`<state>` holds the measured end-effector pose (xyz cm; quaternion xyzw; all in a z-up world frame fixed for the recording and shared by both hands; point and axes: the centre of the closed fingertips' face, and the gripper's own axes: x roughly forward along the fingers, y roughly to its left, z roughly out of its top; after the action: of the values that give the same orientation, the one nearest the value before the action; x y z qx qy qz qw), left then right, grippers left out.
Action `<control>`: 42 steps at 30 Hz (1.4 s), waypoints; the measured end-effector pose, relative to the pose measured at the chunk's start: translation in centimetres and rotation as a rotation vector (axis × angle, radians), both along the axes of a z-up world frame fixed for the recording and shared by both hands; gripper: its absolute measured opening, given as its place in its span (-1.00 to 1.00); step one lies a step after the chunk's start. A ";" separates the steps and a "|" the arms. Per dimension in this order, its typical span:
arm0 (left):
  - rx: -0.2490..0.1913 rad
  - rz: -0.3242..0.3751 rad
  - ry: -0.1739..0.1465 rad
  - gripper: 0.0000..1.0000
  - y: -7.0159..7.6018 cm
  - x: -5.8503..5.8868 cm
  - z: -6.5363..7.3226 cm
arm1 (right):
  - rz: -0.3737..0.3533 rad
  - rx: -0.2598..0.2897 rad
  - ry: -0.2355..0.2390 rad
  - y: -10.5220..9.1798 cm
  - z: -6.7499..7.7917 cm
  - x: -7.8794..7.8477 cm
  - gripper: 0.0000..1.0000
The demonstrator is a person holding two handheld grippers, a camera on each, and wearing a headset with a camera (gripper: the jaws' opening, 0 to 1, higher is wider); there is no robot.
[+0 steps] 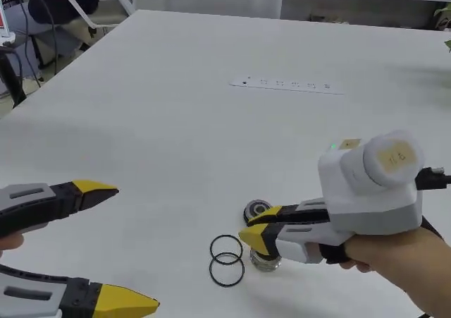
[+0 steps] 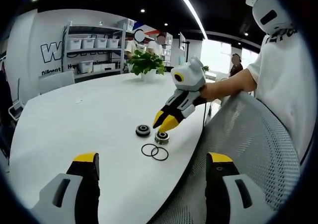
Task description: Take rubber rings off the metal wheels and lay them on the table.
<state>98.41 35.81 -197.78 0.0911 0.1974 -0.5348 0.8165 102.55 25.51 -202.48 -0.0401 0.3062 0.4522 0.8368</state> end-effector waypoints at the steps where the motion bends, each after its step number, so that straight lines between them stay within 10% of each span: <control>1: 0.000 -0.001 0.000 0.73 0.0 0.0 0.0 | -0.005 0.007 -0.003 -0.1 0.3 0.1 -0.68; 6: 0.008 -0.013 -0.003 0.74 -0.1 -0.1 0.1 | -0.030 0.055 -0.047 -0.5 2.6 1.0 -0.56; 10: 0.016 -0.029 -0.009 0.75 -0.1 -0.1 0.2 | -0.001 -0.019 -0.159 -1.1 4.2 1.9 -0.52; 24: 0.049 -0.137 -0.072 0.79 -1.4 1.2 3.1 | 0.032 -0.004 -0.229 -2.1 8.1 3.9 -0.49; 34: 0.075 -0.205 -0.145 0.78 -2.9 3.6 5.3 | -0.006 0.016 -0.247 -3.0 9.0 6.5 -0.47; 42: 0.061 -0.256 -0.162 0.76 -5.2 5.1 6.0 | 0.001 0.014 -0.219 -3.7 6.5 6.7 -0.46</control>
<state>103.52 30.64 -191.76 0.1832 0.1340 -0.6193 0.7516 109.25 21.83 -195.97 -0.0836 0.2096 0.4475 0.8653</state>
